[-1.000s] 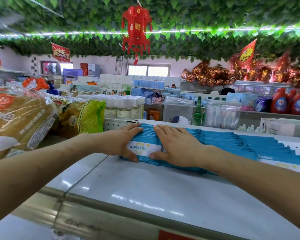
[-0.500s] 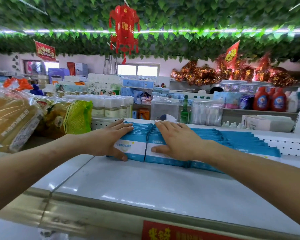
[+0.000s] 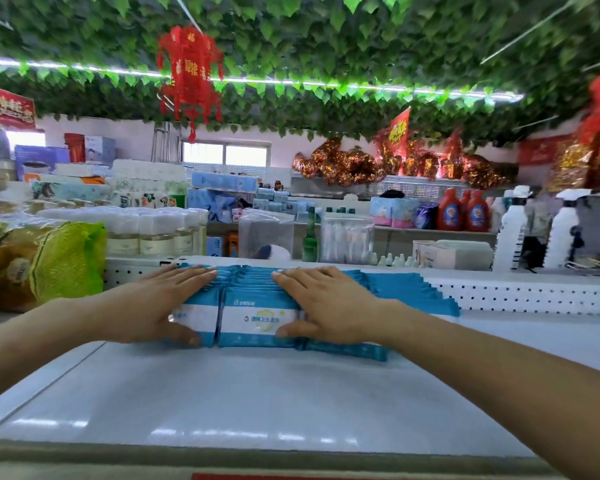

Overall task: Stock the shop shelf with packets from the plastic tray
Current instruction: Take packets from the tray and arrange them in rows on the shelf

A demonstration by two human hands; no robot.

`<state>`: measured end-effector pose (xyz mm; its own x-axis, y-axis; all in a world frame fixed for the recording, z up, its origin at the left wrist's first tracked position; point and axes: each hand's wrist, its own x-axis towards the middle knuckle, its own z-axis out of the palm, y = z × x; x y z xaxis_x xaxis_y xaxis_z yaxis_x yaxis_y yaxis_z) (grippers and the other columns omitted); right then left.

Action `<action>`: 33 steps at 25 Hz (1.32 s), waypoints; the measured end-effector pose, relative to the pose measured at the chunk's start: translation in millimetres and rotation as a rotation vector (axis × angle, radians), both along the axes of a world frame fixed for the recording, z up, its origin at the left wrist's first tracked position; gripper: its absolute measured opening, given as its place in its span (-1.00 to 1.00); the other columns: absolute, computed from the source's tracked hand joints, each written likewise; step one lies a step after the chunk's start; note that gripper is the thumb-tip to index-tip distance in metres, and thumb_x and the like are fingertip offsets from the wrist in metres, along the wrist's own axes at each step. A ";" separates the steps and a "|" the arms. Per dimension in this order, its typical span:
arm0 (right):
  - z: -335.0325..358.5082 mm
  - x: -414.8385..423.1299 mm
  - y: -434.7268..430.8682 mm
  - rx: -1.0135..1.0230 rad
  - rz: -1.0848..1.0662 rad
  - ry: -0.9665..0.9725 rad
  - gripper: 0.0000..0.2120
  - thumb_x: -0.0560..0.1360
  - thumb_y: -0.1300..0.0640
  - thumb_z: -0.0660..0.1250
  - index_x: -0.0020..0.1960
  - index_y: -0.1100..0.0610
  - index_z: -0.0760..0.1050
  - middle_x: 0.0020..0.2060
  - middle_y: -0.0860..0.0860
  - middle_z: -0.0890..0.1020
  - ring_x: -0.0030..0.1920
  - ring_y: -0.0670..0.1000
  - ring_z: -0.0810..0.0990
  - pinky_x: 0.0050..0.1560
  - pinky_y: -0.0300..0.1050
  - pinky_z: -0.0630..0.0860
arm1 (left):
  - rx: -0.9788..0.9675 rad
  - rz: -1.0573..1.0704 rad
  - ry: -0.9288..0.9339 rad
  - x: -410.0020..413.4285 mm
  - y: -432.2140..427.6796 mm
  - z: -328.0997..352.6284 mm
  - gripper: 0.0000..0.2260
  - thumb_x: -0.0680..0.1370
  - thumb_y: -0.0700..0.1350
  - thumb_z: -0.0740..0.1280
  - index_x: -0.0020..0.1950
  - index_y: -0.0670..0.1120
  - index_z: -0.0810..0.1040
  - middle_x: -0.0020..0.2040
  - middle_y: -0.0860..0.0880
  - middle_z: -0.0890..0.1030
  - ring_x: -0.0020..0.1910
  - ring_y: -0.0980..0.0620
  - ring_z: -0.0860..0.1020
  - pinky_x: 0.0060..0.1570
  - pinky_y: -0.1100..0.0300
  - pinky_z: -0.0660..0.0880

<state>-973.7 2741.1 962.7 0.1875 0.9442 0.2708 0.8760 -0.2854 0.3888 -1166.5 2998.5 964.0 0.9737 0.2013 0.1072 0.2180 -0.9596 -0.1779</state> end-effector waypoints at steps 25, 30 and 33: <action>-15.9 114.2 -188.9 0.004 -0.081 0.030 -0.07 0.50 -0.56 -0.01 0.66 -0.02 -0.09 0.63 -0.09 0.09 0.59 -0.05 0.11 0.57 -0.02 0.10 | 0.261 -0.219 -0.156 130.4 -196.3 -30.7 -0.18 0.60 0.45 0.00 0.69 -0.01 -0.12 0.69 0.02 0.01 0.67 0.03 -0.02 0.64 -0.07 -0.13; 6.0 87.4 -192.9 0.052 0.012 -0.020 -0.15 0.55 -0.52 -0.09 0.66 -0.05 -0.11 0.64 -0.08 0.07 0.61 -0.02 0.10 0.58 0.01 0.06 | 0.180 -0.127 -0.197 102.1 -203.1 -33.1 -0.15 0.59 0.45 0.04 0.68 0.01 -0.20 0.70 0.04 -0.10 0.66 0.08 -0.17 0.63 -0.06 -0.22; 18.0 64.2 -176.9 0.054 0.114 -0.057 -0.19 0.56 -0.50 -0.12 0.65 -0.07 -0.05 0.63 -0.08 0.13 0.60 -0.01 0.15 0.58 0.04 0.11 | 0.159 -0.022 -0.225 66.8 -202.6 -33.5 -0.21 0.61 0.41 0.06 0.69 0.02 -0.11 0.70 0.05 -0.07 0.66 0.07 -0.11 0.64 -0.07 -0.15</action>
<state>-909.6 2564.2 980.8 0.0631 0.9421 0.3292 0.8810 -0.2076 0.4252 -1099.7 2795.9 930.5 0.9256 0.1436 0.3503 0.2485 -0.9285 -0.2760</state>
